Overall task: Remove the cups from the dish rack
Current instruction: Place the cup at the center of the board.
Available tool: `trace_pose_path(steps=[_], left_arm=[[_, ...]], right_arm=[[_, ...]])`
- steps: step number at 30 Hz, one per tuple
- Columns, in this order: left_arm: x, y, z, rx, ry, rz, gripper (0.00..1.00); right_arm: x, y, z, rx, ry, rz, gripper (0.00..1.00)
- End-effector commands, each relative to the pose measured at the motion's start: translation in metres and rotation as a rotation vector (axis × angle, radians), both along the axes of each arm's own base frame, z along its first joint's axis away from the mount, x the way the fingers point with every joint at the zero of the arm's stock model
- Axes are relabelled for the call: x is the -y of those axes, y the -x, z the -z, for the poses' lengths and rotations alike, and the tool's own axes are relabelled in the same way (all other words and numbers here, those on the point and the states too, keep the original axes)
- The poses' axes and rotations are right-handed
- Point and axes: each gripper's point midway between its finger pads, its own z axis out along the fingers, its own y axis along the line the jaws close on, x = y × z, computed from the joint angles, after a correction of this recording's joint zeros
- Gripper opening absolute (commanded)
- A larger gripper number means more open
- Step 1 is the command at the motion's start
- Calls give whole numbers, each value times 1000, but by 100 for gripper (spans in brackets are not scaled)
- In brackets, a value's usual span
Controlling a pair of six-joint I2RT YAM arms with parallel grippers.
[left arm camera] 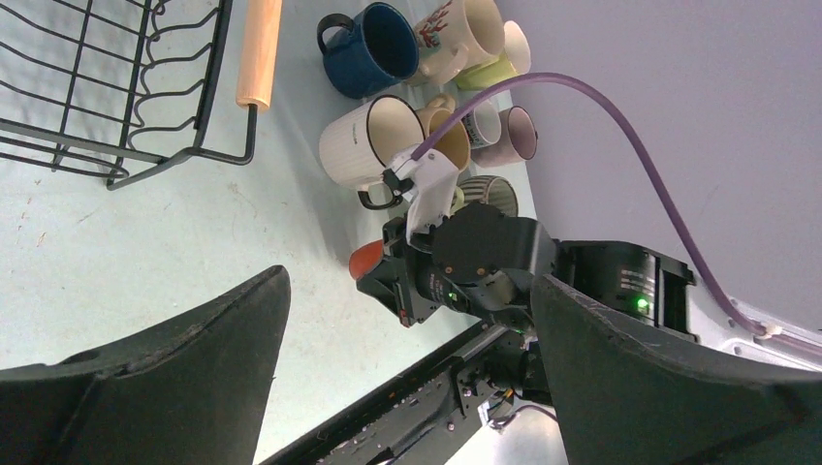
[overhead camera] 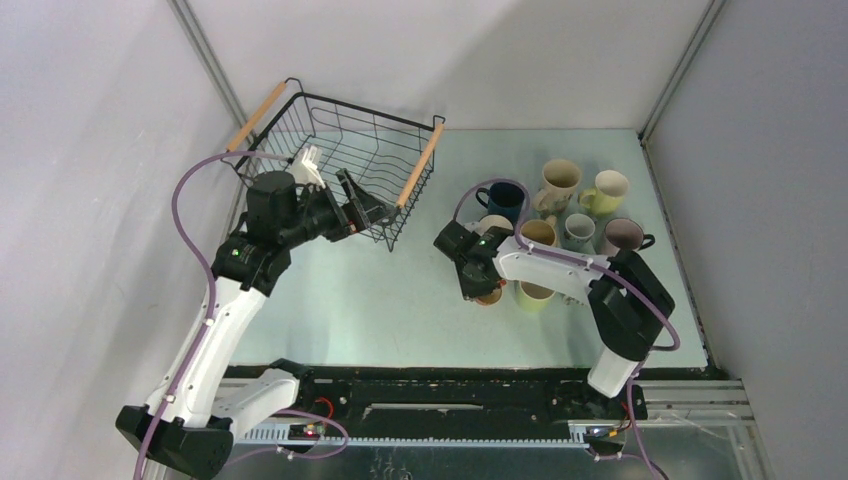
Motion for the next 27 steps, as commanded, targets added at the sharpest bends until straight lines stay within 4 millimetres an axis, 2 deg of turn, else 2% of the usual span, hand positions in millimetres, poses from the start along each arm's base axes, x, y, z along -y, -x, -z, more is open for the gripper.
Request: trace_pose_path(steps=[1, 7, 15, 21, 27], left_arm=[[0, 1, -25, 83, 1, 9, 100], [1, -1, -22, 71, 0, 12, 100], [1, -2, -20, 64, 0, 6, 100], [2, -3, -20, 60, 3, 10, 100], [3, -3, -20, 59, 4, 14, 100]], right_arm=[[12, -7, 5, 41, 73, 4, 0], [18, -7, 15, 25, 123, -6, 1], [26, -6, 23, 5, 165, -16, 12], [23, -5, 17, 4, 140, -28, 32], [17, -3, 1, 17, 80, -38, 45]])
